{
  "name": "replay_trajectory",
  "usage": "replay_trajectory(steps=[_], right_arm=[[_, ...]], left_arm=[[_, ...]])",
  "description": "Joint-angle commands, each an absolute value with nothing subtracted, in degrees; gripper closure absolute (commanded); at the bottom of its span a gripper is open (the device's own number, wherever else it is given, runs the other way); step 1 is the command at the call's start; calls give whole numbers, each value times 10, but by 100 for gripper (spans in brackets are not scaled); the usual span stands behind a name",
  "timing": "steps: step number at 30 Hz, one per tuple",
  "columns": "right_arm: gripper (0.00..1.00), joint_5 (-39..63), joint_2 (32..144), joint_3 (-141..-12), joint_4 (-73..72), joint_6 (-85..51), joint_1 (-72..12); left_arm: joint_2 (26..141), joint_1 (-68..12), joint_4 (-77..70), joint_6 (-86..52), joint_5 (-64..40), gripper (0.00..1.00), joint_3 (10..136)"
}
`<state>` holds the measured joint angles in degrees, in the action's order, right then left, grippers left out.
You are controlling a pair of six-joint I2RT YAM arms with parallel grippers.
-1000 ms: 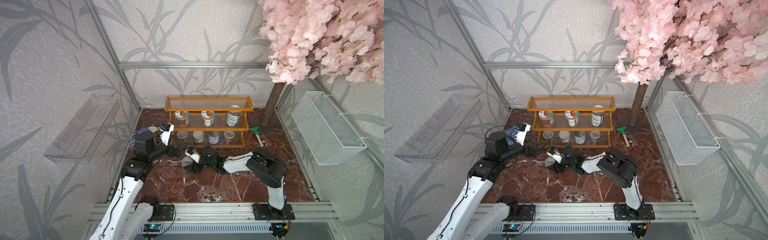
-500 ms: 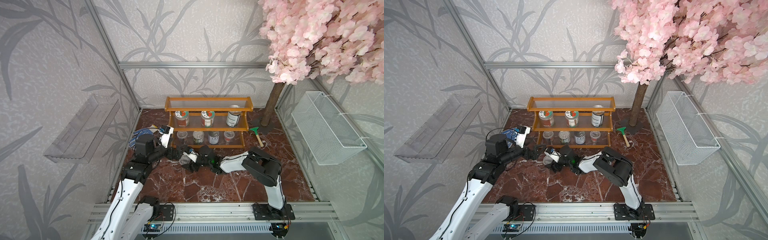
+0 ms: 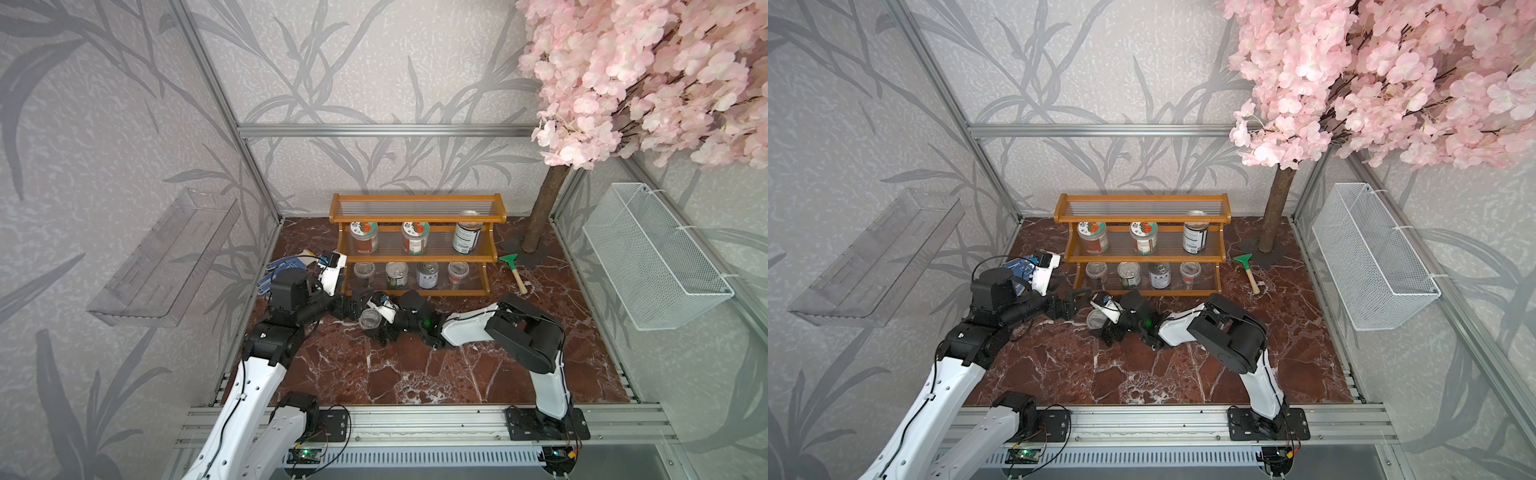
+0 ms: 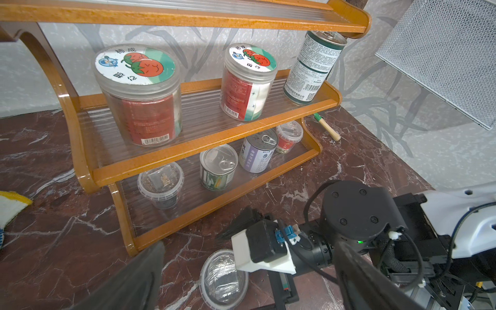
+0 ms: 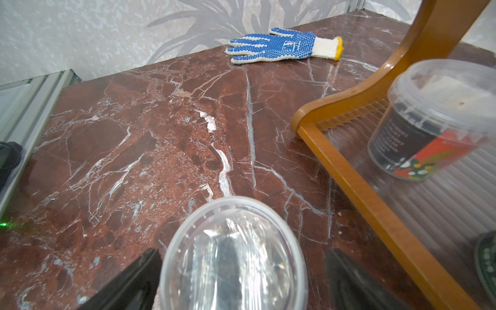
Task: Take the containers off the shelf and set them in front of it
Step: 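Place the container at the center of the board, then pick up a container from the shelf.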
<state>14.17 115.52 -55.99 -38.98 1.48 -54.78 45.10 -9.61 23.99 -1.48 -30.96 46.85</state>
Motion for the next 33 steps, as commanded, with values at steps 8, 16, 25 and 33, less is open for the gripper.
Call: replay_trajectory(steps=[8,16,25,33], right_arm=[[1,146,934,-422,-356,-9,-537],[1,159,733,-441,-116,-48,-464],[1,193,646,-581,165,-39,-375],[1,143,656,-664,226,-40,-369]], left_arm=[[483,-95,196,-16,-296,0,465],[513,-102,145,-12,-283,0,465],[538,-106,58,-25,-209,0,440],[580,-143,-26,-44,-60,0,443]])
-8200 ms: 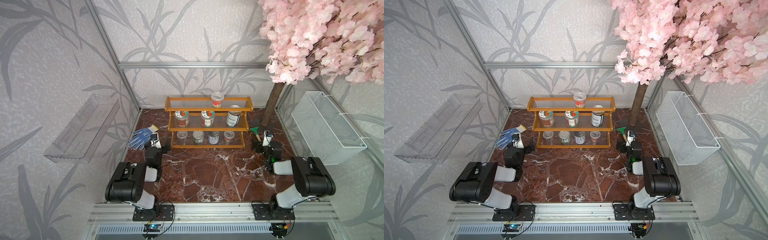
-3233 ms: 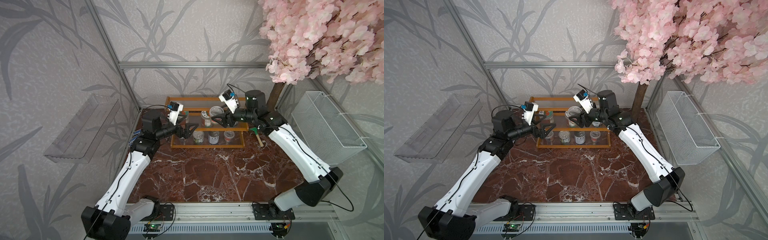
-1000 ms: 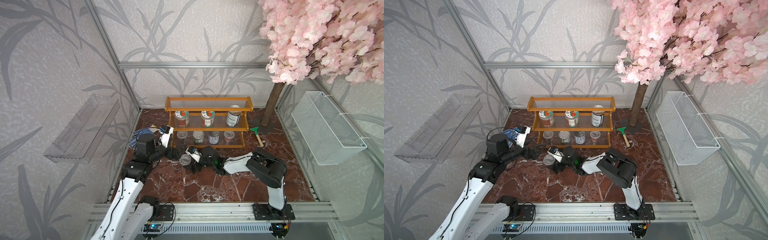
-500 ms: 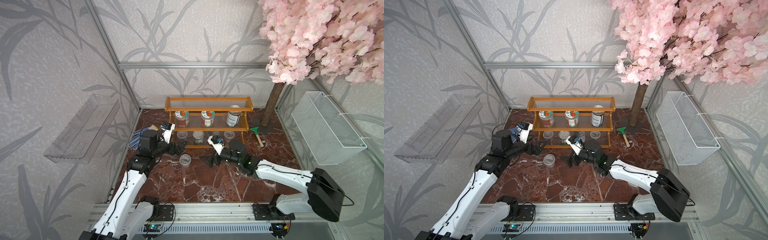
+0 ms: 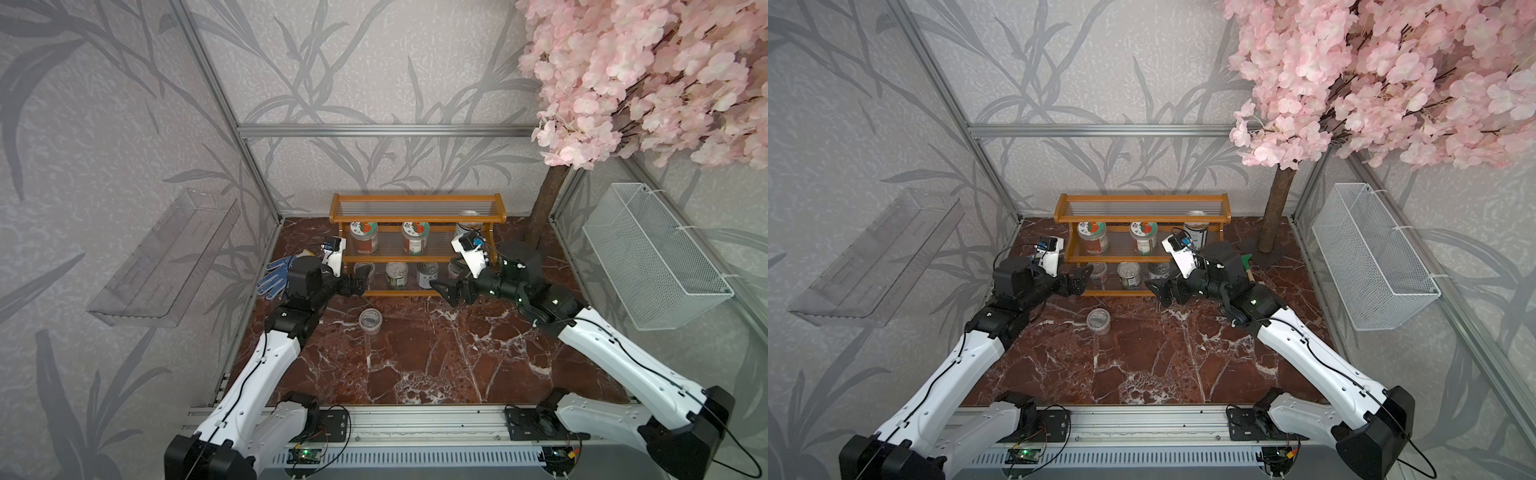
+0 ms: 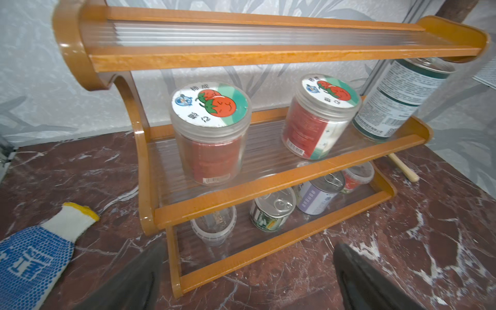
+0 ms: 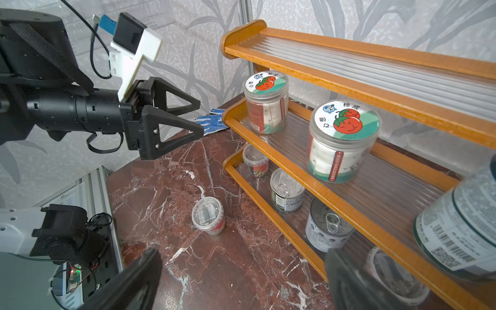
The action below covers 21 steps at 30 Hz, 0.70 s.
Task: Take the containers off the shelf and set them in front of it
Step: 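Pick up a container from the shelf.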
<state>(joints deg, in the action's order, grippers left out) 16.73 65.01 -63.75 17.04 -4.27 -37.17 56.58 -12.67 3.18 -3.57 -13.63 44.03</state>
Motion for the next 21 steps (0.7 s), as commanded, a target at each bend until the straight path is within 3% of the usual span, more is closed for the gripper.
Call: replay_trajectory(steps=[1,9,21], right_arm=[[1,141,659,-671,231,-38,-368],[1,124,670,-716,264,-36,-348],[1,112,665,-737,292,-32,-327]], left_arm=[[590,-149,-36,-43,-51,0,446],[688,-160,-121,-45,24,0,470],[779,-160,-179,-46,14,0,521]])
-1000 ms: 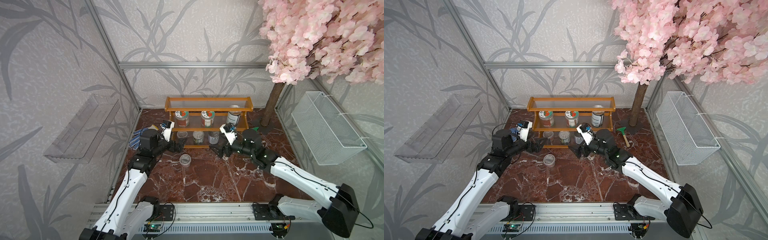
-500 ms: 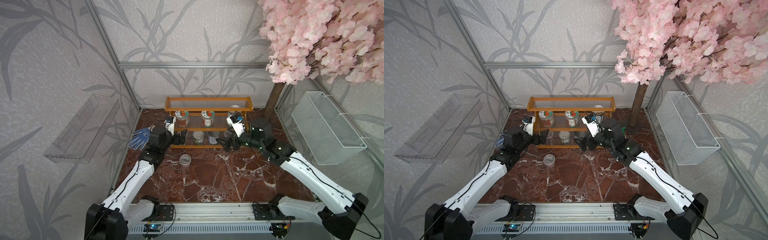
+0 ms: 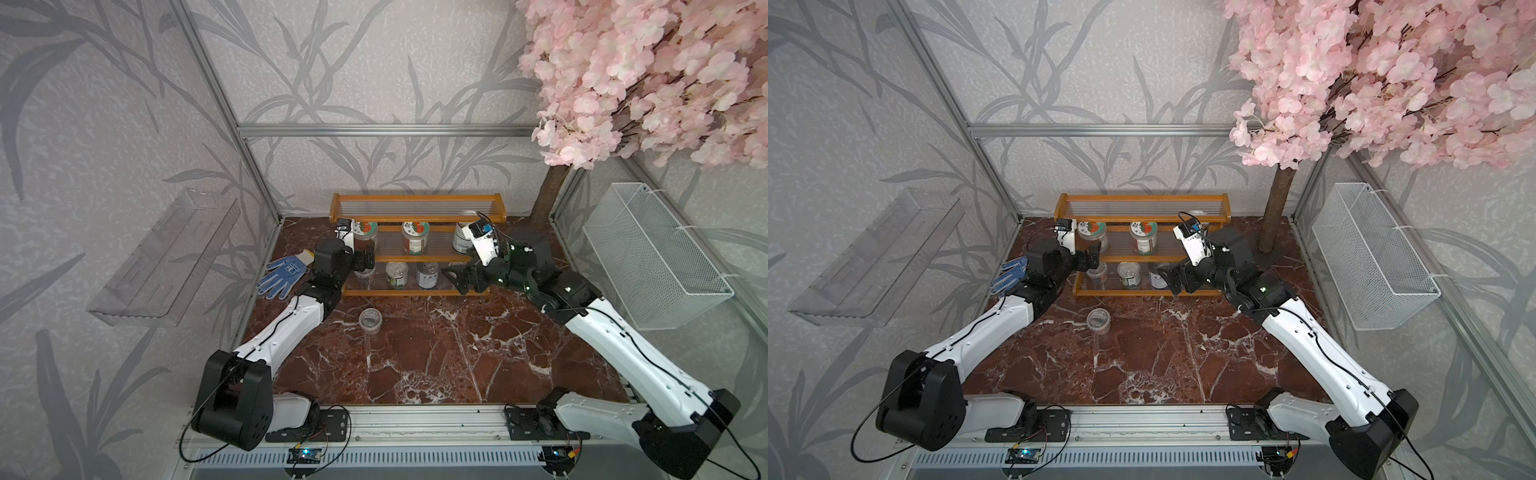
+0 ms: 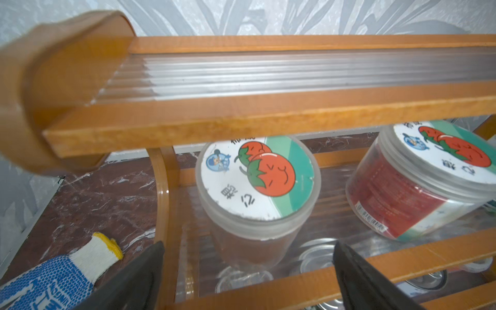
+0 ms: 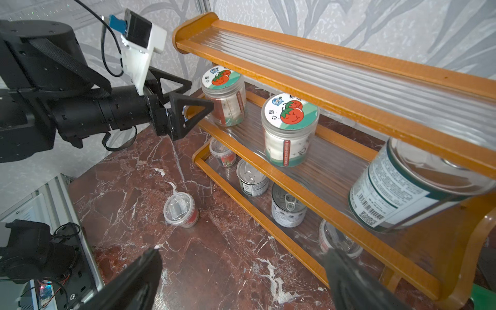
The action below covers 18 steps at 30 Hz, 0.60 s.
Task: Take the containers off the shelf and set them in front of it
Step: 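Pick up a container from the shelf.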
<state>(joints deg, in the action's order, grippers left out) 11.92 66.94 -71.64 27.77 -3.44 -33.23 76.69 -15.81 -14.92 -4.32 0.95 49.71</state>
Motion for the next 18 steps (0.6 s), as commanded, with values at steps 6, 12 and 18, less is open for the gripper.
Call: replay_trajectory(steps=[6,12,18], right_arm=[[1,122,671,-750,306,-28,-308],[1,130,667,-745,302,-30,-294],[1,128,658,-727,296,-35,-288]], left_arm=[[812,-160,-189,-45,11,0,544],[842,-160,-189,-39,13,0,568],[868,-160,-194,-38,11,0,583]])
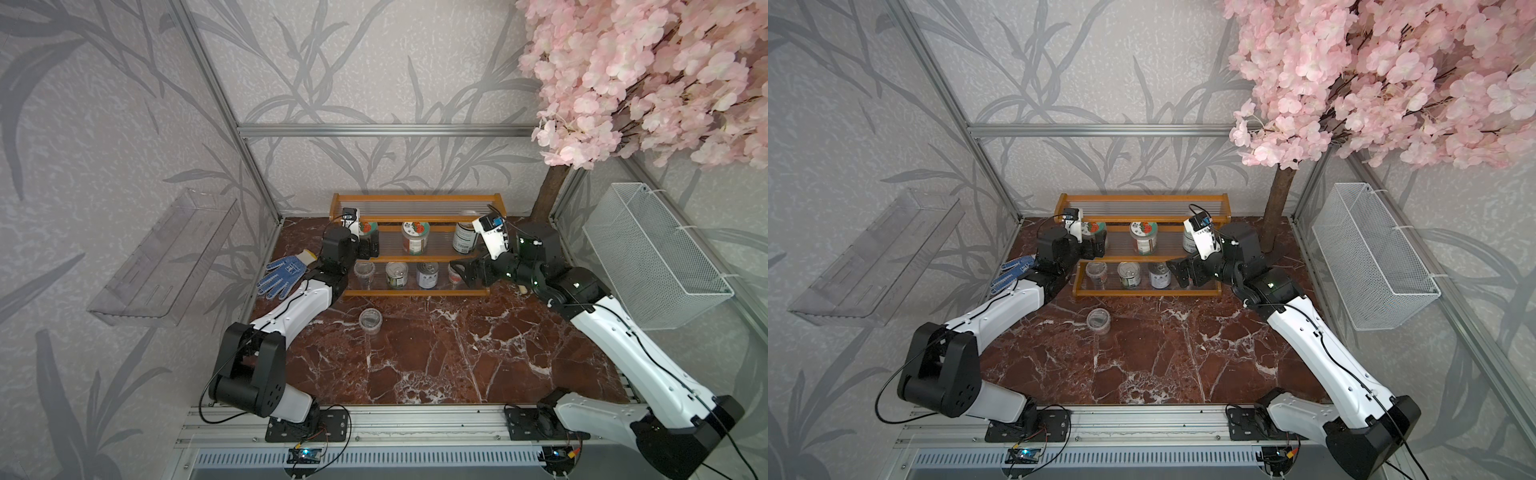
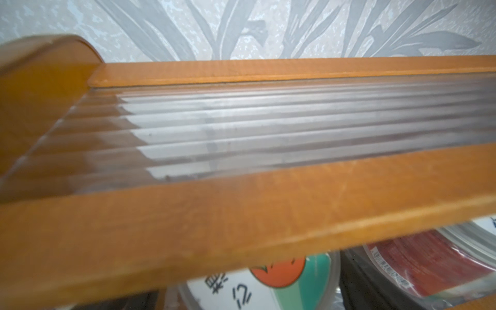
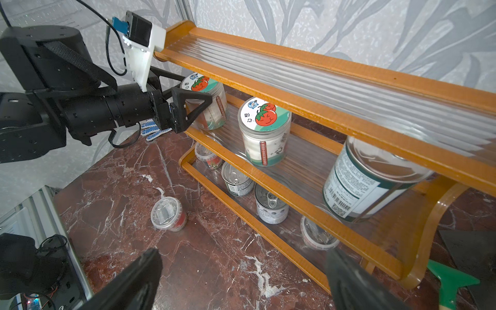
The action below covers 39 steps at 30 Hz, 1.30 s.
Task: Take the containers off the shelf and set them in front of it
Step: 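Pick up a container from the shelf.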
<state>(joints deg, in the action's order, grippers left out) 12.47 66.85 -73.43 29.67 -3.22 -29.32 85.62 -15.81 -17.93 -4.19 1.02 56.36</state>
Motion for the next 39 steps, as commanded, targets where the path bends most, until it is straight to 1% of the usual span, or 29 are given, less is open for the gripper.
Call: replay_trajectory(steps=[1,8,12,14,20,29,39], right_arm=[[1,129,657,-726,297,-34,-287],[1,130,655,-723,297,-32,-279],[1,129,651,-718,297,-34,-278],[1,129,649,-716,298,-34,-276],[1,130,649,-713,296,-33,-274],[1,128,643,-705,293,-37,-274],[1,119,629,-692,293,-39,-274]], left_arm=[[871,-160,-197,-37,10,0,585],[897,-160,-193,-33,5,0,612],[898,-160,-192,-34,4,14,612],[896,-160,-185,-34,1,18,613],[877,-160,-176,-30,-4,23,602],[816,-161,-141,-33,-26,23,593],[716,-181,-66,-43,-49,23,540]])
